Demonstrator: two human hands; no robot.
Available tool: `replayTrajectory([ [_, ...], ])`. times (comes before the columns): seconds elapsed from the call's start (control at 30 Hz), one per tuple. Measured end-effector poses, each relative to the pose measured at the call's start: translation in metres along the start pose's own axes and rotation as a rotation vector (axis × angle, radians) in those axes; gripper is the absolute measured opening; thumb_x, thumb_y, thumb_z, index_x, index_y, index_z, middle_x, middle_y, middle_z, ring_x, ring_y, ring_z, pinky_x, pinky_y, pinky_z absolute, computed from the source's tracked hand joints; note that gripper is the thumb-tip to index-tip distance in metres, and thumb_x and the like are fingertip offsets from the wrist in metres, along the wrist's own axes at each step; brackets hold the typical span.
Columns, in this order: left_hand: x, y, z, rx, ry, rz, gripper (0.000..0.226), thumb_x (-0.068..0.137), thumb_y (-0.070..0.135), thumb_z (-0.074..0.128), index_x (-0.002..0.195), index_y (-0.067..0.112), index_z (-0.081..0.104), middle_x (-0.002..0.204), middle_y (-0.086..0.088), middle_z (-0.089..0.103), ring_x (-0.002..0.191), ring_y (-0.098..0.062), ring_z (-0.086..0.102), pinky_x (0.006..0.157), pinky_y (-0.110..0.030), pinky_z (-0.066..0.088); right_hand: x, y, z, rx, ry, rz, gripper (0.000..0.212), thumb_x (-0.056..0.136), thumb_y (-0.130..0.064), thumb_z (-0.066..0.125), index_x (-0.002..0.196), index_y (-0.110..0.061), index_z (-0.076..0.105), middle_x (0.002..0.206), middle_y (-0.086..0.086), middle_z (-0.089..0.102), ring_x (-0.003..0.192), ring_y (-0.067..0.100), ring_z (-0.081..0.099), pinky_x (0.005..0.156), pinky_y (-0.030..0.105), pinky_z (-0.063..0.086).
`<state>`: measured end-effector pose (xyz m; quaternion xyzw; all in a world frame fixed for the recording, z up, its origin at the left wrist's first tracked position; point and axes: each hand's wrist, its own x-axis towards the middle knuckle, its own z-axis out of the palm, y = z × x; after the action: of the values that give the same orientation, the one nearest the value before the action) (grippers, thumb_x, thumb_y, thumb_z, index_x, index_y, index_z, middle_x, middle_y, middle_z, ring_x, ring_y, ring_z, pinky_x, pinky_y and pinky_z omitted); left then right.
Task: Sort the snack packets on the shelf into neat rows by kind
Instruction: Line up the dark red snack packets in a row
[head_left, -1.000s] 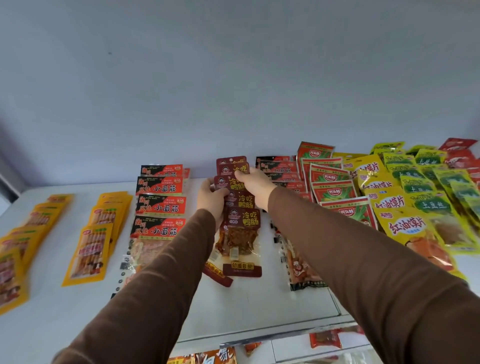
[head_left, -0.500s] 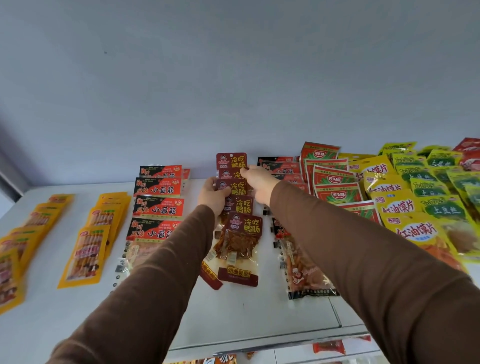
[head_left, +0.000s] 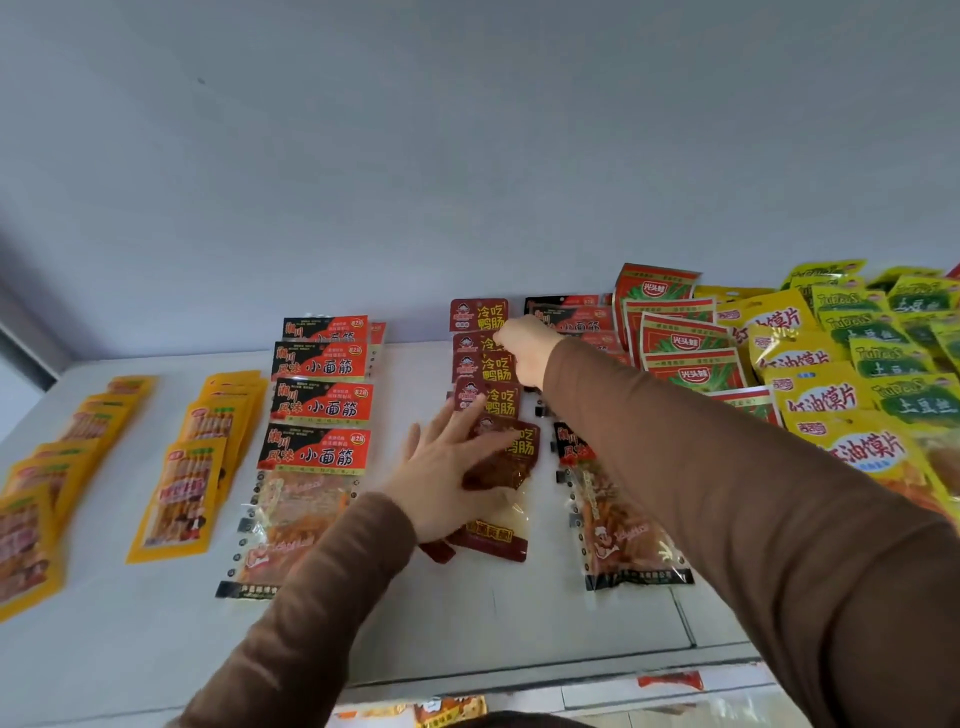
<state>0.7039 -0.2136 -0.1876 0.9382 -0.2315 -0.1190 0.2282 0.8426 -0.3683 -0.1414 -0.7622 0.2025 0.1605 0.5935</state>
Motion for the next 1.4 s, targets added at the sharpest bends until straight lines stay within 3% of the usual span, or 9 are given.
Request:
replayTrajectory([
  [0.3, -0.011, 0.025, 0.026, -0.148, 0.188, -0.202, 0.062, 0.099, 0.054, 0.045, 0.156, 0.043, 0.021, 0.168, 0.002, -0.007, 0.154, -0.023, -0.014, 0.122, -0.044, -0.008, -0.042, -0.015, 0.000, -0.287, 0.071, -0.326, 0.047, 0.104, -0.009, 0.038, 0.150, -0.003, 0.032, 0.151, 0.015, 0.040, 0.134, 0.028, 0.044, 0.093, 0.027, 0.039],
  [0.43, -0.038, 0.013, 0.016, -0.277, 0.335, -0.121, 0.061, 0.100, 0.025, 0.052, 0.155, 0.037, 0.028, 0.168, 0.005, 0.004, 0.155, -0.015, 0.000, 0.123, -0.039, 0.009, -0.076, 0.003, -0.024, -0.853, -0.183, -0.636, 0.051, 0.100, -0.024, 0.054, 0.149, -0.020, 0.041, 0.153, 0.000, 0.043, 0.138, 0.019, 0.043, 0.105, 0.025, 0.034],
  [0.53, -0.061, -0.001, 0.024, -0.078, 0.252, -0.046, 0.078, 0.099, 0.024, 0.048, 0.157, 0.038, 0.000, 0.167, 0.008, -0.011, 0.154, -0.010, -0.013, 0.124, -0.034, -0.008, -0.085, 0.025, -0.029, -1.234, -0.271, -0.587, 0.078, 0.090, -0.045, 0.066, 0.155, -0.022, 0.029, 0.159, 0.003, 0.031, 0.146, 0.023, 0.029, 0.115, 0.037, 0.027],
  [0.67, -0.064, -0.007, 0.040, 0.138, 0.189, -0.087, 0.078, 0.102, 0.046, 0.038, 0.154, 0.034, -0.019, 0.166, 0.012, -0.011, 0.151, -0.003, -0.018, 0.120, -0.034, -0.022, -0.083, 0.039, -0.023, -1.360, -0.242, -0.580, 0.079, 0.083, -0.052, 0.071, 0.148, -0.018, 0.040, 0.144, 0.005, 0.044, 0.135, 0.026, 0.036, 0.104, 0.037, 0.035],
  [0.83, -0.057, -0.009, 0.045, 0.198, 0.216, -0.129, 0.075, 0.096, 0.065, 0.022, 0.158, 0.035, -0.007, 0.163, 0.014, -0.014, 0.150, -0.005, -0.018, 0.119, -0.036, -0.022, -0.085, 0.024, -0.037, -1.094, -0.230, -0.713, 0.005, 0.094, -0.027, 0.062, 0.090, -0.024, 0.063, 0.097, -0.012, 0.059, 0.091, 0.008, 0.057, 0.069, 0.023, 0.037],
  [0.93, -0.053, -0.004, 0.044, 0.186, 0.216, -0.167, 0.078, 0.093, 0.071, 0.019, 0.159, 0.037, -0.004, 0.162, 0.013, -0.015, 0.150, -0.007, -0.019, 0.120, -0.038, -0.020, -0.094, 0.015, -0.048, -1.132, -0.343, -0.644, 0.007, 0.093, -0.032, 0.065, 0.093, -0.029, 0.059, 0.097, -0.013, 0.061, 0.087, 0.008, 0.058, 0.070, 0.027, 0.046],
  [1.03, -0.052, 0.000, 0.040, 0.105, 0.284, -0.179, 0.069, 0.096, 0.061, 0.034, 0.158, 0.034, 0.019, 0.166, 0.009, 0.014, 0.154, -0.014, 0.007, 0.126, -0.041, -0.001, -0.101, 0.028, -0.044, -1.434, -0.353, -0.639, 0.044, 0.080, -0.052, 0.073, 0.110, -0.027, 0.053, 0.107, -0.009, 0.057, 0.096, 0.013, 0.053, 0.078, 0.032, 0.045],
  [1.2, -0.024, 0.000, 0.006, -0.122, 0.365, -0.298, 0.039, 0.094, 0.037, 0.061, 0.129, 0.024, 0.050, 0.121, 0.002, 0.056, 0.102, -0.015, 0.055, 0.088, -0.029, 0.048, -0.099, 0.051, -0.025, -1.756, -0.273, -0.752, 0.076, 0.066, -0.069, 0.073, 0.117, -0.019, 0.047, 0.112, 0.000, 0.061, 0.110, 0.023, 0.048, 0.100, 0.044, 0.030],
  [1.4, 0.000, -0.003, -0.008, -0.200, 0.209, -0.417, 0.027, 0.085, 0.035, 0.076, 0.096, 0.024, 0.055, 0.087, 0.006, 0.062, 0.071, -0.007, 0.058, 0.052, -0.020, 0.040, -0.097, 0.053, -0.026, -1.767, -0.254, -0.749, 0.080, 0.066, -0.073, 0.071, 0.115, -0.014, 0.049, 0.107, 0.003, 0.059, 0.109, 0.026, 0.046, 0.103, 0.047, 0.028],
])
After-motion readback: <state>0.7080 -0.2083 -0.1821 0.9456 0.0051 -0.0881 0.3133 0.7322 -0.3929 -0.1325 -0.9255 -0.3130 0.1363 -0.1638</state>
